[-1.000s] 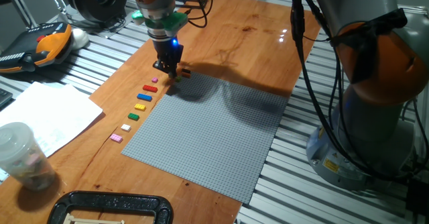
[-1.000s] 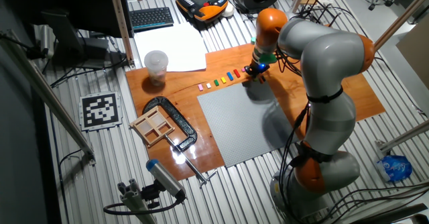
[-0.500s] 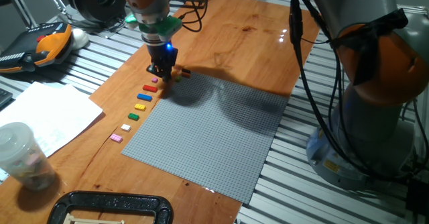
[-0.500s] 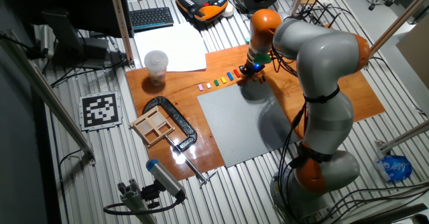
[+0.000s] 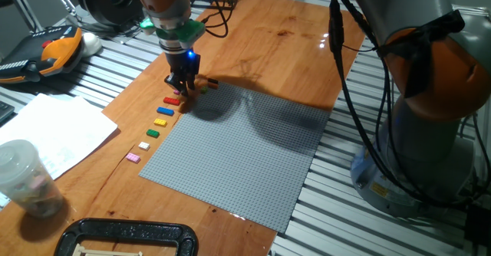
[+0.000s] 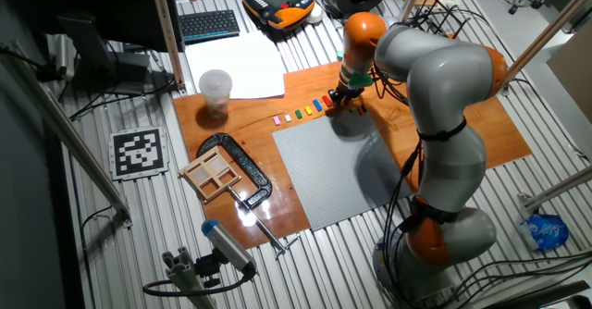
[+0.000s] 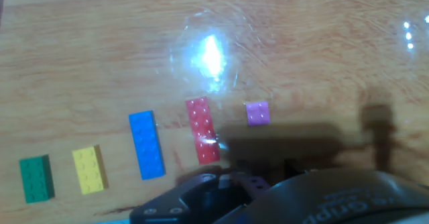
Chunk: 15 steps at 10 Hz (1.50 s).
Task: Build with small Lego blocks
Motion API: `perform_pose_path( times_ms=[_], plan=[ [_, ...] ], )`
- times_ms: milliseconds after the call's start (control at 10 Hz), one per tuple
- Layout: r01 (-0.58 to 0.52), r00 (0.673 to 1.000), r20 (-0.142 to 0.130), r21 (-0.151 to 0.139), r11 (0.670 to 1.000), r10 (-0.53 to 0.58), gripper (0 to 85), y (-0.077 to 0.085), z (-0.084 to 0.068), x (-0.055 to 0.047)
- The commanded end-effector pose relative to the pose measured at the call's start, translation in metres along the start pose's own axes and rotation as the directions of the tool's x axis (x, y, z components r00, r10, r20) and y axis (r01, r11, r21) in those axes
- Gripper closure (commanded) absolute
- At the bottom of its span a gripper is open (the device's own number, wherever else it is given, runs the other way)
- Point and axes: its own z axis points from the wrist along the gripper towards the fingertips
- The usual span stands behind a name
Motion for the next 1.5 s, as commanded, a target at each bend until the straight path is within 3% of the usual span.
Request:
perform_pose_path(
  times_ms=[0, 400, 700, 1400],
  plan=[
    [-0.002, 1.0, -0.008, 0.002, 1.0, 0.002, 51.0, -0.0007, -0.0003, 0.0],
    [-0.002, 1.0, -0.004, 0.014, 1.0, 0.002, 51.0, -0.004, -0.0034, -0.0014],
    [0.011, 1.0, -0.021, 0.029, 1.0, -0.011, 51.0, -0.004, -0.0034, -0.0014],
    [0.024, 1.0, 0.013, 0.016, 1.0, -0.024, 51.0, -0.004, -0.0034, -0.0014]
  ],
)
